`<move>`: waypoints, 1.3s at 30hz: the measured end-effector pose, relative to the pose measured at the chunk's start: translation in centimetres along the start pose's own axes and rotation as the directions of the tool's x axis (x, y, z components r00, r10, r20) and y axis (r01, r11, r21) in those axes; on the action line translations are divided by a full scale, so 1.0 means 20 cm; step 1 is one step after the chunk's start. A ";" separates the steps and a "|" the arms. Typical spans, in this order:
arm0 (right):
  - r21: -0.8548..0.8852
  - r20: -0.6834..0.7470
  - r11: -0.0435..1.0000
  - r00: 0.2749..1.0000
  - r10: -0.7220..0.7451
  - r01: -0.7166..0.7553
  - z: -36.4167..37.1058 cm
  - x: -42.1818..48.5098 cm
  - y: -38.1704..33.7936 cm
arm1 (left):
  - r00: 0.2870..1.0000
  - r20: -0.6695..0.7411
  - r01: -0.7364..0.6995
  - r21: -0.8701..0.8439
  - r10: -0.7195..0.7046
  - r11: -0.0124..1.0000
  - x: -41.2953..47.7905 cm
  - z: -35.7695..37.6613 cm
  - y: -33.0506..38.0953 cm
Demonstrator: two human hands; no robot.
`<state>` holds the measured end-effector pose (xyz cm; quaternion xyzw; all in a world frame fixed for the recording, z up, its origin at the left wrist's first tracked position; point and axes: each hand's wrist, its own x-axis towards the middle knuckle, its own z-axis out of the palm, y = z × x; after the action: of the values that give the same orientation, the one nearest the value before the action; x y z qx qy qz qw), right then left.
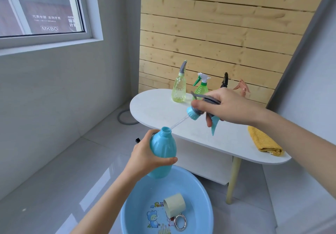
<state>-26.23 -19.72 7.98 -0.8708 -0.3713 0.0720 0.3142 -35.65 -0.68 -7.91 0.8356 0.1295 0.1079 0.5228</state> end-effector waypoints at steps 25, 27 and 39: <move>-0.235 0.283 0.958 0.954 -0.097 0.167 0.17 0.28 -0.06 | 0.999 0.011 -0.052 -0.044 0.053 0.998 0.05 0.06 0.04; -0.291 0.303 0.939 0.948 -0.091 0.183 0.19 0.27 -0.07 | 0.999 -0.001 -0.054 -0.019 0.054 0.998 0.05 0.06 0.04; -0.332 0.399 0.903 0.908 -0.127 0.272 0.15 0.24 -0.08 | 0.997 0.014 -0.073 0.031 0.073 0.997 0.02 0.08 0.06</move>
<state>-24.77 -14.09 7.16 -0.8423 -0.5190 0.1276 0.0700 -34.59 -2.36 -7.45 0.8487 0.0973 0.1196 0.5060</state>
